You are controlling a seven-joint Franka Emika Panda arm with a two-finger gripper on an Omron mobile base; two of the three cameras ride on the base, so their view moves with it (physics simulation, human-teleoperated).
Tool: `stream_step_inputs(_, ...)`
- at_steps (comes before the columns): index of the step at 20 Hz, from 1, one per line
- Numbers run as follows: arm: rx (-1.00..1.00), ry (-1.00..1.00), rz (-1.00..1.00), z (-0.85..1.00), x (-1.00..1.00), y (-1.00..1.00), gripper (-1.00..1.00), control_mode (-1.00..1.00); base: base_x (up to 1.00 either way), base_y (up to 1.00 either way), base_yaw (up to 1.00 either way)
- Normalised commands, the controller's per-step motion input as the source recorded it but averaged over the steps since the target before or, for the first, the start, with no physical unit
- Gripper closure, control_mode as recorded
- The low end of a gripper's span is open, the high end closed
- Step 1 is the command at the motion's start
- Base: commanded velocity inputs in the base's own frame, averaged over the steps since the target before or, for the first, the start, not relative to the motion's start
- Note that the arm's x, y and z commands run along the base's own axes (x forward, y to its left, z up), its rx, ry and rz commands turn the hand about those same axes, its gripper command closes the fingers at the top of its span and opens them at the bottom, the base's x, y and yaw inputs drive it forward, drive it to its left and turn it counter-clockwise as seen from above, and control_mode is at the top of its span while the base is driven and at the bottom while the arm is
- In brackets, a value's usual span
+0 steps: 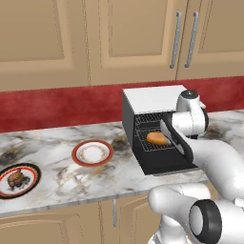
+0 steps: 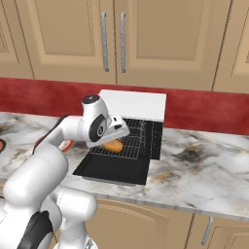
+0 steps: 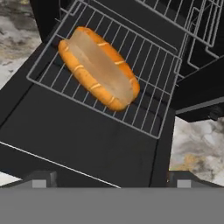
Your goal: Open the toaster oven door. Place the hotdog bun on the bottom rack in the toaster oven and place the chicken drumstick on the top rack.
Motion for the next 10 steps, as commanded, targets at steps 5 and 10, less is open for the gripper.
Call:
stream_step_inputs(5,0.08,0.00,-0.26,-0.08,-0.02,0.34,-1.00,-1.00,0.00,0.00,0.00)
stream_step_inputs(10,0.04,0.00,-0.28,-0.31,-0.06,0.28,-1.00,-1.00,0.00,0.00,0.00)
